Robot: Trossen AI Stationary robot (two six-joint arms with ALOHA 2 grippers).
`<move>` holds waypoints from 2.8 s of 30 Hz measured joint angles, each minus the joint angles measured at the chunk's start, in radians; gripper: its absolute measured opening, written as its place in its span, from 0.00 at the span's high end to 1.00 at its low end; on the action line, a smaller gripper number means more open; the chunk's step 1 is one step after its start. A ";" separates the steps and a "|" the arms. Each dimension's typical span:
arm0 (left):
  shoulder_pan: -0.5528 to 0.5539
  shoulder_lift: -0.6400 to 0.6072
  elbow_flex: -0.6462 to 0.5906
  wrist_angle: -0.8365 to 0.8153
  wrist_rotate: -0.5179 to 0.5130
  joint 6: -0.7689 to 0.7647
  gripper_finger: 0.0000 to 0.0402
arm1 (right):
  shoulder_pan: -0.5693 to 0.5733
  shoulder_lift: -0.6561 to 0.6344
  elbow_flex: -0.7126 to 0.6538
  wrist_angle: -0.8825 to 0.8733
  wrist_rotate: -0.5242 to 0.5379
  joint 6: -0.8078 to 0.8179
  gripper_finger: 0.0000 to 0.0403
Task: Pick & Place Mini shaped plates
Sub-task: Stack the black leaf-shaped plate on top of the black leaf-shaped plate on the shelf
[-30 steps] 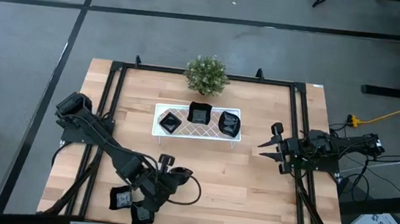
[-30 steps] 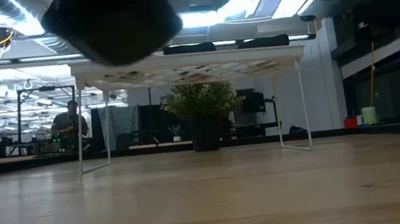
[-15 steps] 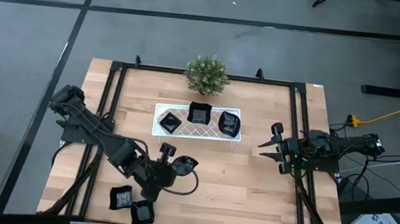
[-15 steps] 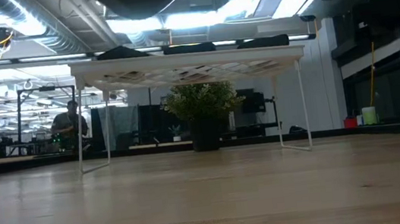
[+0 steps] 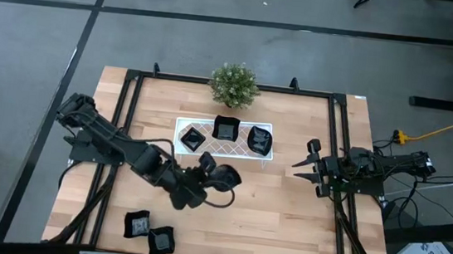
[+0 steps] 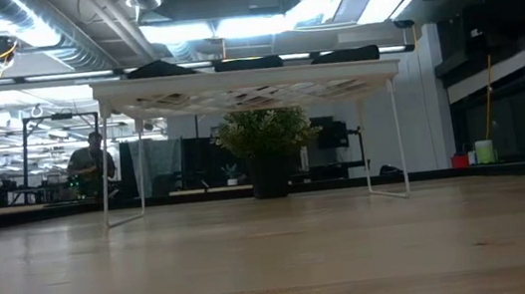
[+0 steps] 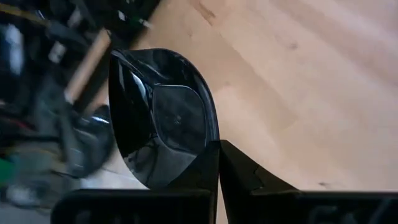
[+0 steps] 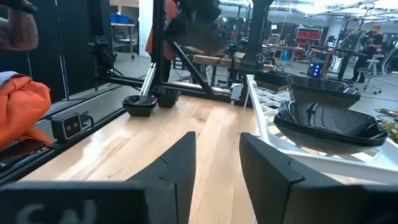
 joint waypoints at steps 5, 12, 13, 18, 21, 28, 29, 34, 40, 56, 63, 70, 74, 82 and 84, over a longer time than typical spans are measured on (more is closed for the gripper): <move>0.049 0.000 0.000 0.069 -0.052 0.258 1.00 | 0.000 0.000 0.000 0.000 0.000 0.000 0.69; 0.144 0.000 0.000 0.116 -0.016 0.544 1.00 | 0.000 0.000 0.000 0.000 0.000 0.000 0.69; 0.161 0.000 0.000 0.123 -0.013 0.566 1.00 | 0.000 0.000 0.000 0.000 0.000 0.000 0.69; 0.236 0.000 0.000 0.148 0.003 0.658 1.00 | 0.000 0.000 0.000 0.000 0.000 0.000 0.69; 0.271 0.000 0.000 0.162 0.009 0.722 1.00 | 0.000 0.000 0.000 0.000 0.000 0.000 0.69; 0.336 0.001 -0.001 0.208 0.056 0.843 1.00 | 0.000 0.000 0.000 0.000 0.000 0.000 0.69; 0.341 0.001 -0.001 0.212 0.056 0.858 1.00 | 0.000 0.000 0.000 0.000 0.000 0.000 0.69; 0.364 0.001 -0.001 0.226 0.056 0.921 1.00 | 0.000 0.000 0.000 0.000 0.000 0.000 0.69; 0.391 0.001 -0.001 0.263 0.056 0.969 1.00 | 0.000 0.000 0.000 0.000 0.000 0.000 0.69; 0.418 0.134 0.125 0.279 0.057 1.090 1.00 | 0.000 0.000 0.000 0.000 0.000 0.000 0.69; 0.442 0.166 0.146 0.286 0.084 1.086 1.00 | 0.000 0.000 0.000 0.000 0.000 0.000 0.69; 0.463 0.219 0.144 0.239 0.097 1.069 1.00 | 0.000 0.000 0.000 0.000 0.000 0.000 0.69; 0.463 0.242 0.144 0.241 0.088 1.079 1.00 | 0.000 0.000 0.000 0.000 0.000 0.000 0.69; 0.466 0.269 0.143 0.239 0.066 1.069 1.00 | 0.000 0.001 0.000 0.000 0.000 0.001 0.69; 0.463 0.269 0.143 0.263 0.078 1.076 1.00 | 0.000 0.001 0.000 0.000 0.000 0.001 0.69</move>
